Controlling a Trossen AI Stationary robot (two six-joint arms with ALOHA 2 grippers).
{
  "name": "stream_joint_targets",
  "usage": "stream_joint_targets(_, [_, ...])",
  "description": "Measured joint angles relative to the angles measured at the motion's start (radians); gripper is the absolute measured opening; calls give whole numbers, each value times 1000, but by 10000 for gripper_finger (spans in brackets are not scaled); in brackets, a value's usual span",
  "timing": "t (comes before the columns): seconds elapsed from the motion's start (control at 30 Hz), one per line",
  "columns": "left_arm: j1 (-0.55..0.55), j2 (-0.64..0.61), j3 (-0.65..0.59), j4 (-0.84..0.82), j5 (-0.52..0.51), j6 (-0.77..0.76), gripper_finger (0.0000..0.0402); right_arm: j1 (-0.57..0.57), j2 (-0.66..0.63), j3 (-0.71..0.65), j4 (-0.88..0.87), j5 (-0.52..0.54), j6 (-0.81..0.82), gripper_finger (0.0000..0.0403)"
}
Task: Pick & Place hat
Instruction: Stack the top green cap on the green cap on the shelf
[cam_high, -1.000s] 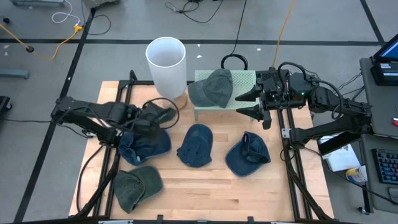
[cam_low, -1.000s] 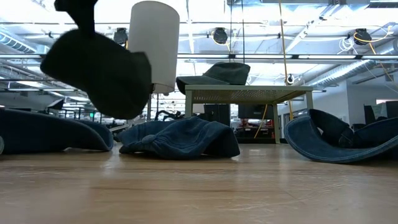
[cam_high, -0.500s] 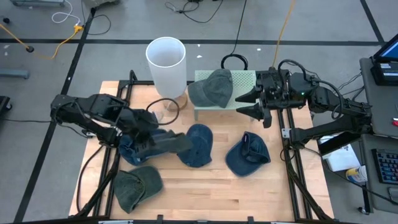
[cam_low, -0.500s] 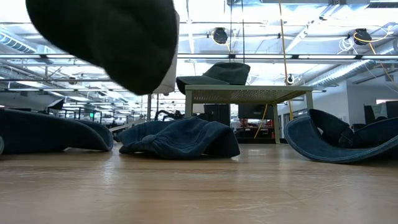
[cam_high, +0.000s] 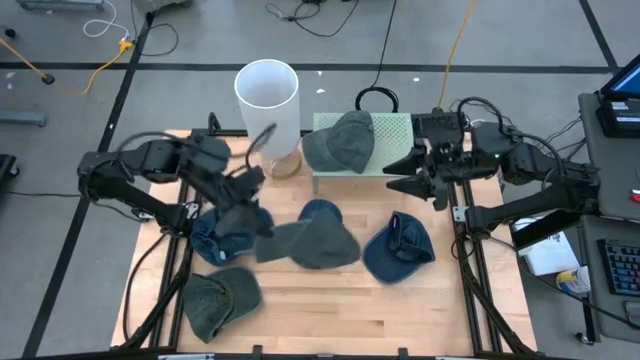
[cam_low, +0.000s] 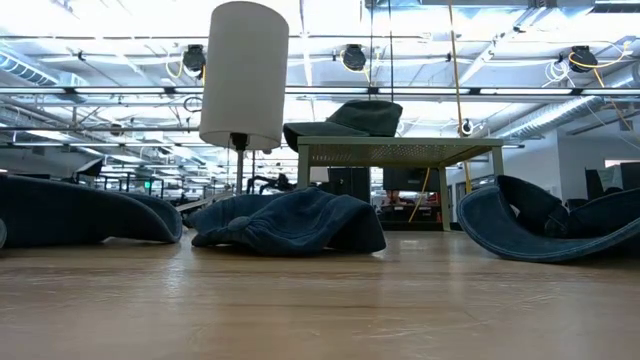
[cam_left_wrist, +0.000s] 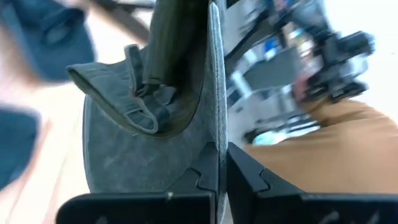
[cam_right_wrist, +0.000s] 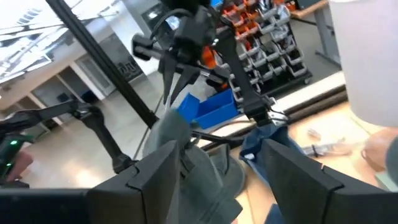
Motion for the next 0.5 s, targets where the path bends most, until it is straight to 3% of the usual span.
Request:
stream_joint_targets(0.3, [126, -10, 0, 255, 122, -111, 9, 22, -25, 0, 142, -30, -29, 309])
stream_joint_targets(0.5, [221, -11, 0, 353, 186, -148, 9, 21, -65, 0, 145, -21, 34, 324])
